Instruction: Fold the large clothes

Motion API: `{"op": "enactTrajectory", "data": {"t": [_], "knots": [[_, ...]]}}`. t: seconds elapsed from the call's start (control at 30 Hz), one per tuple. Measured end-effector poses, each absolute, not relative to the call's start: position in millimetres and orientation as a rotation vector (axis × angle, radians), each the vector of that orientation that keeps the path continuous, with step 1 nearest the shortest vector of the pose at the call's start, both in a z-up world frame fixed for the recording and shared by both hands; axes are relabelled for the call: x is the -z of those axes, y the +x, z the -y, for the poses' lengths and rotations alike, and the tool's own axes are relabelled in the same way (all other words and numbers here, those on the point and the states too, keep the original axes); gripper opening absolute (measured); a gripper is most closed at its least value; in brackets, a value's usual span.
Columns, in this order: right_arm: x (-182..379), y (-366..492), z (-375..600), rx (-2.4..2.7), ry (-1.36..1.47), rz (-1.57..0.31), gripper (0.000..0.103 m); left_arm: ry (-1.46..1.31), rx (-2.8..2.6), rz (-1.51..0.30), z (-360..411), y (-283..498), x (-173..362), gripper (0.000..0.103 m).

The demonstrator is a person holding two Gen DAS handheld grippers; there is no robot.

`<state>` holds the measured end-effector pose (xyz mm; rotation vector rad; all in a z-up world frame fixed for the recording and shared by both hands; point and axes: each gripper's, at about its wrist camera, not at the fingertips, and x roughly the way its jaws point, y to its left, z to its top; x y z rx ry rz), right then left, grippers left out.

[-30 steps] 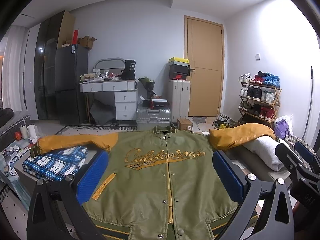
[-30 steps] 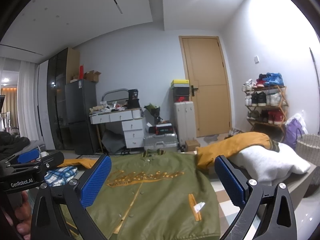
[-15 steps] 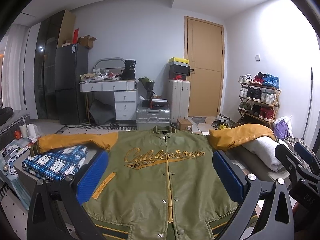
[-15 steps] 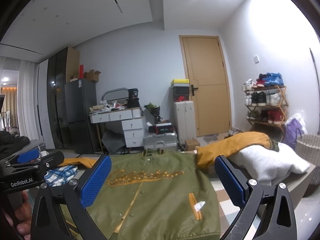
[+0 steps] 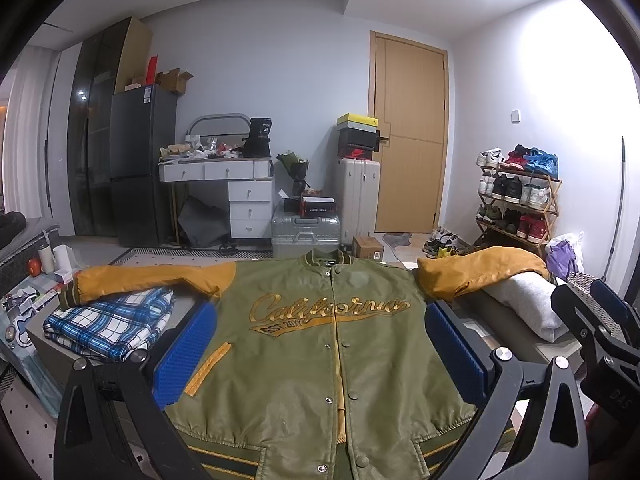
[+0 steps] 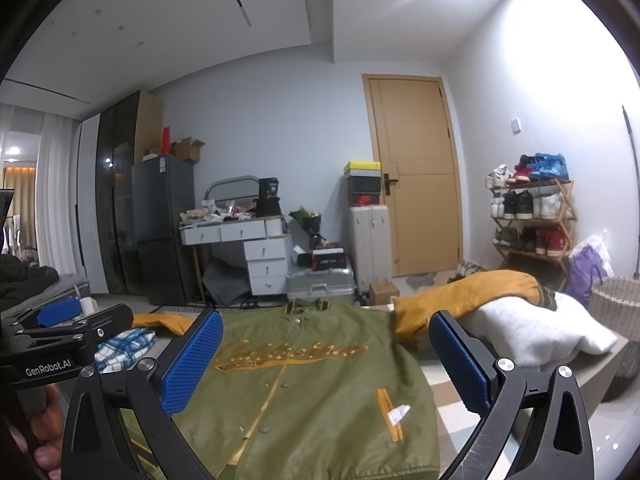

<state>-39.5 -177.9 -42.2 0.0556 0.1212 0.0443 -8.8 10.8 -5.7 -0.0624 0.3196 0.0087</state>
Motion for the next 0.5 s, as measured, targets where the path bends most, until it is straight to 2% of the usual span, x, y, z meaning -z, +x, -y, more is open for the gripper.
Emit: {"op": "enactTrajectory", "data": {"t": [0.5], "knots": [[42.5,-38.9,176.9,-0.046,0.058,-0.126,0.103,-0.069,-0.008,-0.328,-14.5,-7.7,5.4,0.101]]}}
